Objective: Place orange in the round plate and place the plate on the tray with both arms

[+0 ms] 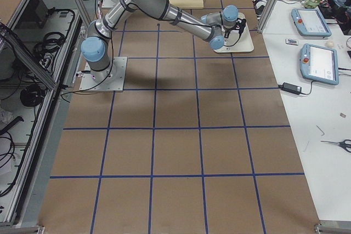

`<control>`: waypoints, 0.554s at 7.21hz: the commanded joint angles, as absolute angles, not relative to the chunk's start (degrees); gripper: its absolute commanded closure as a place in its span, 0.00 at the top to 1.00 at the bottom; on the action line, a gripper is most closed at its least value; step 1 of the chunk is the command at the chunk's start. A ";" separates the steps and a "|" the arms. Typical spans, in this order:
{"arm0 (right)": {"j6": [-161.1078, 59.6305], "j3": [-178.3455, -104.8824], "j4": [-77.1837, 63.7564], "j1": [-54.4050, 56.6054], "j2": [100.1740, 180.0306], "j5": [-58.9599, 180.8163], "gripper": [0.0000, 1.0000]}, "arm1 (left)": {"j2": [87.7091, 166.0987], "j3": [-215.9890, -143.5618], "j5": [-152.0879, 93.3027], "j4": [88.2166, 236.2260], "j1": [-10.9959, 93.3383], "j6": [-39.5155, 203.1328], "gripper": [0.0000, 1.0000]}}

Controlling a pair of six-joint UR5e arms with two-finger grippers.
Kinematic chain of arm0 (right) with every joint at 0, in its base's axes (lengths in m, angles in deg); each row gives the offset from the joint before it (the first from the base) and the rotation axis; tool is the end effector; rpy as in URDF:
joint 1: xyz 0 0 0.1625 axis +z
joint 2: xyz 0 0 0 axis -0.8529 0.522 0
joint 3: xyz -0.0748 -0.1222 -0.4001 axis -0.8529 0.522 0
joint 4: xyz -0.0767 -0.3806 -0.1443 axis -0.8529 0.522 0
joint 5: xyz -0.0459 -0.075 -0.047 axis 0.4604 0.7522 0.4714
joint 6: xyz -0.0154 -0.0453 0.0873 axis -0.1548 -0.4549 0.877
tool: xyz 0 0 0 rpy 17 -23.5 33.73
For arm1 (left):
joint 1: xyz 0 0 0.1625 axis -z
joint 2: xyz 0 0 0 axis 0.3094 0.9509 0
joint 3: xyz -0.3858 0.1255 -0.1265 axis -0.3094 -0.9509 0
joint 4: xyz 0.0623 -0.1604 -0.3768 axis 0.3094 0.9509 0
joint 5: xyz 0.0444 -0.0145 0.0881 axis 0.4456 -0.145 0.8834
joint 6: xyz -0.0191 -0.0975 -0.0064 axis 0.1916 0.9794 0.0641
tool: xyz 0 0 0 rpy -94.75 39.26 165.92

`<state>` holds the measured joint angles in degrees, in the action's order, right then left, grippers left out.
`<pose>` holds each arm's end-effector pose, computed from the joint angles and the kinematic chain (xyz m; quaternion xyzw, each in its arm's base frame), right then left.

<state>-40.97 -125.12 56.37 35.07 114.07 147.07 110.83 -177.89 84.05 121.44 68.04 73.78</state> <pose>0.2256 -0.7459 0.1896 0.1550 0.9498 -0.0813 0.2595 -0.0929 -0.5436 0.4921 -0.0939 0.9900 -0.1040 0.0141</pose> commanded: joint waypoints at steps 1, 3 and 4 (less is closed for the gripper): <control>-41.91 -125.34 56.20 35.07 115.46 151.27 1.00 | 109.95 -180.81 79.98 121.62 69.50 68.25 1.00; -53.72 -124.56 51.41 33.76 118.87 159.56 1.00 | 108.02 -181.44 79.94 121.88 69.69 67.78 1.00; -58.75 -124.47 42.66 33.41 123.51 163.63 1.00 | 107.84 -181.44 80.12 122.40 69.43 67.78 1.00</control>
<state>-52.08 -124.66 50.70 34.03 119.08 158.22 108.45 -181.20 80.10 121.92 69.55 68.02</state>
